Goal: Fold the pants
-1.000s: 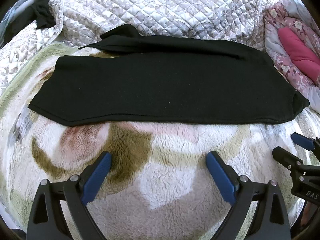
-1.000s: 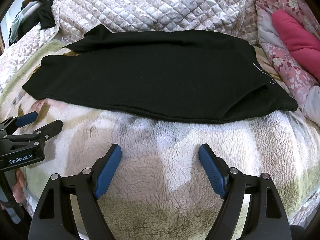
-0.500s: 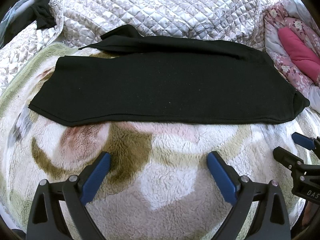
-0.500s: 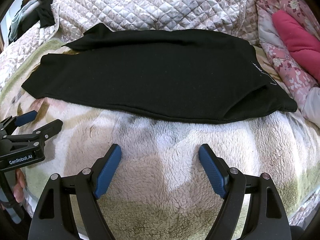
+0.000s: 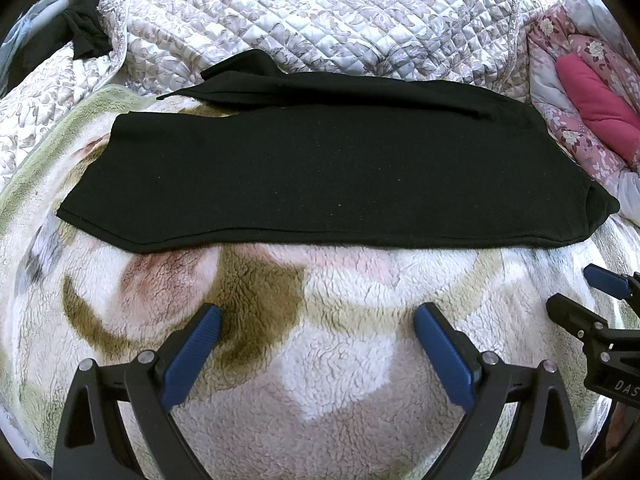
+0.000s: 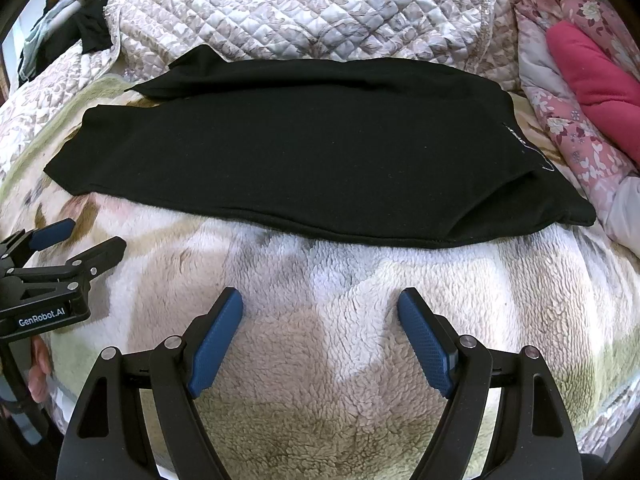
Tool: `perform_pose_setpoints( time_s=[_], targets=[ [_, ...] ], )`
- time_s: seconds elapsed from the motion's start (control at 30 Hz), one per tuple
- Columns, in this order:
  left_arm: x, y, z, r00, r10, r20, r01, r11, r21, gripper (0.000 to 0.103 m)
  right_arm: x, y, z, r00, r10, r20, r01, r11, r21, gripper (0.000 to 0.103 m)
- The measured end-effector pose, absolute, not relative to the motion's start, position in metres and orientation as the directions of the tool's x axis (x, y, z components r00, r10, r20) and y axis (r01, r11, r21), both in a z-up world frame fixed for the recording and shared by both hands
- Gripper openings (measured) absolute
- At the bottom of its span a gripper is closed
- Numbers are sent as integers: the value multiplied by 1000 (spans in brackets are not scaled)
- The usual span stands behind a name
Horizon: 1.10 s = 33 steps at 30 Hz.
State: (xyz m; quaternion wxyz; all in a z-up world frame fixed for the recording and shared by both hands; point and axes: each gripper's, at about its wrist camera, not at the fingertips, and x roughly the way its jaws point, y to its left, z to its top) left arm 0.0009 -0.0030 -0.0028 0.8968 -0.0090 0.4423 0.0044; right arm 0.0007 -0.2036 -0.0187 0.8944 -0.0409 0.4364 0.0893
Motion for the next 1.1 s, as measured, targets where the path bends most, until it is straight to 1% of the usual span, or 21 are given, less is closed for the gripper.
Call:
perform_pose_setpoints(
  time_s=[1.1],
  targets=[
    [1, -4, -2, 610, 3, -792, -13, 1000, -6, 100, 3, -204, -20, 599, 124, -791, -197, 980, 4, 80]
  ],
)
